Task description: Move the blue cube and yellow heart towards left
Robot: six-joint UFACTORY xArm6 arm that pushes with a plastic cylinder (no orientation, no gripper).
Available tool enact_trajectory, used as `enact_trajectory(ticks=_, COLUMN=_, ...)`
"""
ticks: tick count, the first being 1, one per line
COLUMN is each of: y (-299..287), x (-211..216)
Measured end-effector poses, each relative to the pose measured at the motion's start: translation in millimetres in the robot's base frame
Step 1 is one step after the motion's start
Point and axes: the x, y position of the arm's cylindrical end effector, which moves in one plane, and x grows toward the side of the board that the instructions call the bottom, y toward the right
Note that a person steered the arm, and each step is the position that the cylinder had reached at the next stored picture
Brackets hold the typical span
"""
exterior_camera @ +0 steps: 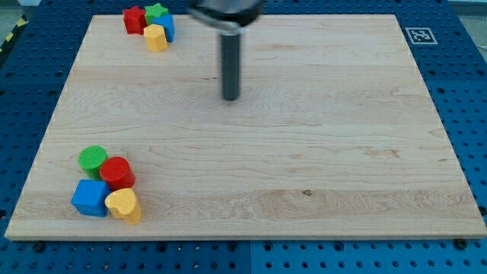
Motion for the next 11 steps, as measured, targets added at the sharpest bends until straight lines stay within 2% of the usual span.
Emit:
enact_trajectory(ticks=1, y=-95, x=4)
enact_trajectory(ticks=2, y=-166, x=24)
enact_trajectory(ticks=3, y=-202, x=69)
enact_trajectory(ticks=4, y=-210, x=113)
enact_trajectory(ticks=5, y=-208, x=122)
enact_trajectory(ticks=6, y=-187, x=163)
enact_trajectory(ticks=7, y=-182, x=186)
enact_trajectory(ticks=8, y=-178, x=190)
enact_trajectory(ticks=11, y=-111, x=200)
